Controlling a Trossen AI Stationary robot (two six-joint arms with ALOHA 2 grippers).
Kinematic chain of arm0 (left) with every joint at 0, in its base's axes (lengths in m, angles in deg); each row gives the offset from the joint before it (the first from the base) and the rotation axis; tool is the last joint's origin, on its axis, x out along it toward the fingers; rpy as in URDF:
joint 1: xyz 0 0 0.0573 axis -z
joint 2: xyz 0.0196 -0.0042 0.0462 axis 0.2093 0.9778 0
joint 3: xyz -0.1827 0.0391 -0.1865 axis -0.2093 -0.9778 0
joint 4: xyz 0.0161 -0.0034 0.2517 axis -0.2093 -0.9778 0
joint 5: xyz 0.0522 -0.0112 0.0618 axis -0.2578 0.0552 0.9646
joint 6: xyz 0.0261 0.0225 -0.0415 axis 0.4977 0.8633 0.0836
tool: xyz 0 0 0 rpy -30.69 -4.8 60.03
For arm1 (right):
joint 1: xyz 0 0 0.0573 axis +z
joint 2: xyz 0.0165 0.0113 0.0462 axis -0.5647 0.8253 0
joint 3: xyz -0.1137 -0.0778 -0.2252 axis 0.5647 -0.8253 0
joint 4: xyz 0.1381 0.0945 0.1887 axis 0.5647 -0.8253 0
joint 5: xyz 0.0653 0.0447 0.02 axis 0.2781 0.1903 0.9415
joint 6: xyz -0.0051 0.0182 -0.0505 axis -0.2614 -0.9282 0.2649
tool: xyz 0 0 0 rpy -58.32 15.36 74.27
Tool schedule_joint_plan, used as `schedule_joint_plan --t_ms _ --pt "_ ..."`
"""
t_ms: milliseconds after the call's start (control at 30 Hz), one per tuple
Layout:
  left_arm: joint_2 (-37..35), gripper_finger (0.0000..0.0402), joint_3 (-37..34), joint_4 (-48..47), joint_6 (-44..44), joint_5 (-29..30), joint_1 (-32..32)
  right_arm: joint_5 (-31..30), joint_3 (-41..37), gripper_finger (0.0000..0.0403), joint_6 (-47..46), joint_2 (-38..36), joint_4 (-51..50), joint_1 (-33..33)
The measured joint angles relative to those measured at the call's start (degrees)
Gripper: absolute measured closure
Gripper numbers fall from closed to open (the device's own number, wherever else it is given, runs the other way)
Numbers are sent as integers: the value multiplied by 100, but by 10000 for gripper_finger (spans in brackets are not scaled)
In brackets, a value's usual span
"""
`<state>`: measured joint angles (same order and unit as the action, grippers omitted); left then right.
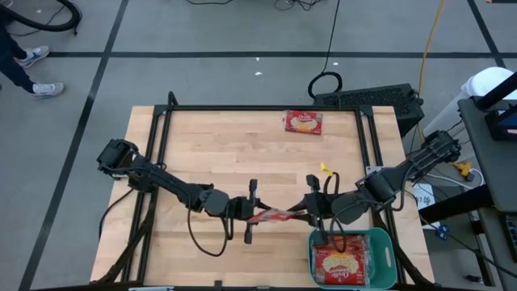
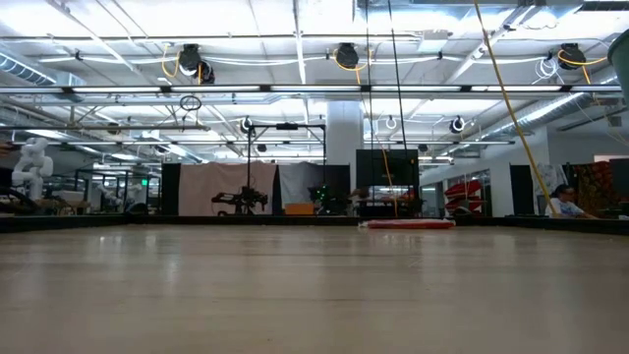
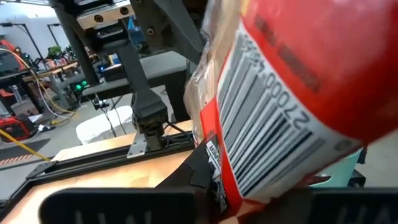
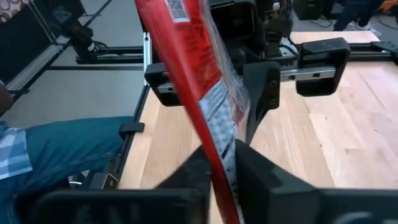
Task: Sort popcorn bags into baskets
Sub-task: Put the left popcorn bag into the green bin
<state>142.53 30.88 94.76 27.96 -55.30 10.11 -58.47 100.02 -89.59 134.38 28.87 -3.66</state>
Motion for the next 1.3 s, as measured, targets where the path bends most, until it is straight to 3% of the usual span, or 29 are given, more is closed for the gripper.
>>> schedule_joint_plan --t_ms 100,333,533,633,833,933,1067,1300 --pt "0 346 0 0 -41 -15 7 83 0 391 3 -33 -24 -2" --pt "-2 307 4 -184 -31 5 46 140 0 389 -422 -47 -75 -2" --pt "-2 229 4 -626 162 567 288 436 201 396 -1644 -327 -758 34" --pt "-2 187 4 -923 87 1073 414 1068 520 396 -2534 -293 -1722 42" --pt "-2 136 4 -1717 -70 1475 562 3081 754 396 -4369 -140 -3215 42" --pt "-2 133 4 -1907 -315 1534 581 3854 754 395 -4961 -51 -3700 117" --pt "-2 148 4 -2000 -521 1537 579 4349 760 395 -5424 78 -3735 267" --pt "-2 178 4 -2114 -624 1488 579 4759 761 395 -4751 542 -3791 589"
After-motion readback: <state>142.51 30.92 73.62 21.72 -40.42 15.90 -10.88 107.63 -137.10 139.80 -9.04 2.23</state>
